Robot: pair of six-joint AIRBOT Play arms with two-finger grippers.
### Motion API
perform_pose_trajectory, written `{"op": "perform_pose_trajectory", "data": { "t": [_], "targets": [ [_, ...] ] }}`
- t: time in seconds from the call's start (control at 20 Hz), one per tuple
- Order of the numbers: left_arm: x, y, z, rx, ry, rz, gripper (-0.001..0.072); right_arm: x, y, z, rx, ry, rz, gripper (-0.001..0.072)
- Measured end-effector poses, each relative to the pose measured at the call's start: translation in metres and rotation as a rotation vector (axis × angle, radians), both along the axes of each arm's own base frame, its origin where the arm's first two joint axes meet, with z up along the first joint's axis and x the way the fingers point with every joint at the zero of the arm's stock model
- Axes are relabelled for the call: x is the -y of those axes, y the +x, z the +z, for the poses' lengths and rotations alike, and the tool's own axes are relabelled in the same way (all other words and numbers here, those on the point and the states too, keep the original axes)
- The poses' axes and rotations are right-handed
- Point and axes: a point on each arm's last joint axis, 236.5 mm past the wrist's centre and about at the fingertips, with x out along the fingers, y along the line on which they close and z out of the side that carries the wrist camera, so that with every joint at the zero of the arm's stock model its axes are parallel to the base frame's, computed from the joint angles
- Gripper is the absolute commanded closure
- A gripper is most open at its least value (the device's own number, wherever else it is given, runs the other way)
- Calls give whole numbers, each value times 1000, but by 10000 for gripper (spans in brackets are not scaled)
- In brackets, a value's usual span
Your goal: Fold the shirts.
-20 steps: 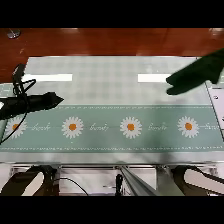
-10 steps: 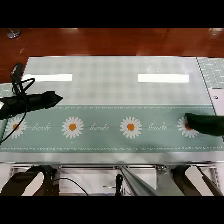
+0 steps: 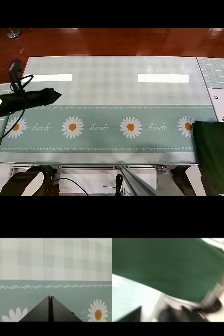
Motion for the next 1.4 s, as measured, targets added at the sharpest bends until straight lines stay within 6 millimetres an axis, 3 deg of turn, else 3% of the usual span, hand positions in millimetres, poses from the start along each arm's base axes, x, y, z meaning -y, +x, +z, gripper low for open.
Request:
{"op": "perform_pose_trajectory", "data": {
  "t": [0.05, 0.1, 0.2, 0.3, 0.35, 0.45, 0.5, 0.6, 0.7, 0.8, 1.0, 1.4],
  "targets": [
    [0, 7, 10, 18, 2, -5, 686, -3, 29, 2, 87, 5, 53, 680],
    [1, 16, 24, 41, 5, -18, 686, -10, 63, 5, 191, 17, 120, 681],
    [8, 41, 61, 111, 14, -49, 686, -46, 151, 25, 470, 66, 314, 681],
    [26, 65, 100, 173, 17, -114, 686, -103, 226, 50, 706, 120, 508, 681],
    [39, 73, 113, 195, 31, -167, 686, -136, 254, 58, 774, 142, 604, 681],
    [64, 80, 116, 200, 95, -274, 686, -196, 286, 51, 783, 166, 781, 681],
    [72, 83, 105, 180, 146, -310, 685, -222, 294, 38, 737, 162, 868, 681],
    [76, 80, 63, 74, 230, -334, 685, -251, 300, 7, 602, 112, 1002, 681],
    [69, 77, 21, -29, 282, -315, 685, -253, 300, -20, 453, 34, 1075, 681],
    [61, 77, -2, -80, 306, -286, 685, -244, 302, -38, 351, -39, 1092, 680],
    [47, 82, -17, -112, 329, -240, 685, -232, 303, -53, 250, -121, 1122, 680],
    [41, 85, -23, -121, 339, -218, 685, -220, 301, -58, 188, -172, 1149, 680]
  ]
}}
